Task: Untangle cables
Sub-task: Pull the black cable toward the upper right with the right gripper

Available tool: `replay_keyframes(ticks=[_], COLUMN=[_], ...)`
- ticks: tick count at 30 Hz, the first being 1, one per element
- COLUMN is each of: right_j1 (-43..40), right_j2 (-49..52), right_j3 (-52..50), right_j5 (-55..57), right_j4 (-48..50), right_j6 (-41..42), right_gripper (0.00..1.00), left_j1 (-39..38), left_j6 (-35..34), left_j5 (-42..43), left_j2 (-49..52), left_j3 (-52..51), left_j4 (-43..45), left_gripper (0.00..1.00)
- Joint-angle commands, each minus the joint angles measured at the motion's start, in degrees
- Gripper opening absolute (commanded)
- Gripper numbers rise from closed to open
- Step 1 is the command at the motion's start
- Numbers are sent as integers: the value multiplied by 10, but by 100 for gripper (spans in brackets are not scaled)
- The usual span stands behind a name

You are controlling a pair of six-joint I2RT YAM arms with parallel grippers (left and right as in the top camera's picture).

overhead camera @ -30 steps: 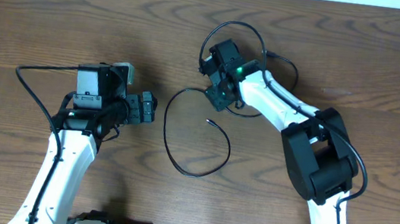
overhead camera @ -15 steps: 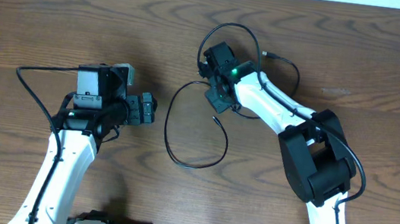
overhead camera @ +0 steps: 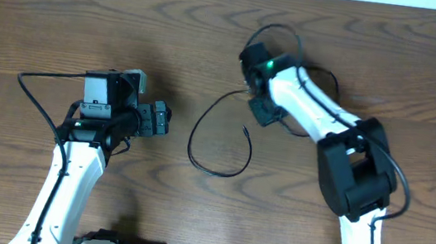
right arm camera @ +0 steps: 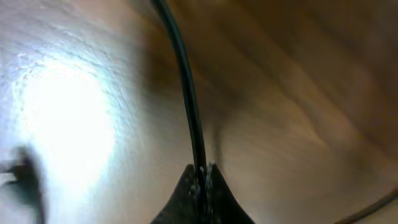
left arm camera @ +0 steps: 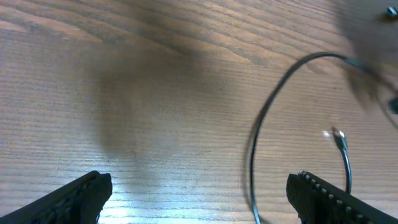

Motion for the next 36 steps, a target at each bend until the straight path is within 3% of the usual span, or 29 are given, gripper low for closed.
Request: replay_keyframes(ticks=[1, 21, 26, 36], right_j1=[-17, -120, -169, -293], right_j2=[-66, -99, -123, -173], right_j3=[82, 486, 517, 518], right_j5=[4, -13, -68, -69], right_j4=[-59, -349, -349, -348], right_j6=[50, 83, 96, 99], right_gripper=[1, 1, 1, 1], left_j1=[-2, -90, -112, -132], left_j6=[-5, 0, 0, 0], left_j5=[0, 0, 0, 0], left_j2=[2, 2, 2, 2], left_j3=[1, 1, 1, 1], left_j4=[-1, 29, 33, 38], left_gripper=[96, 96, 96, 96])
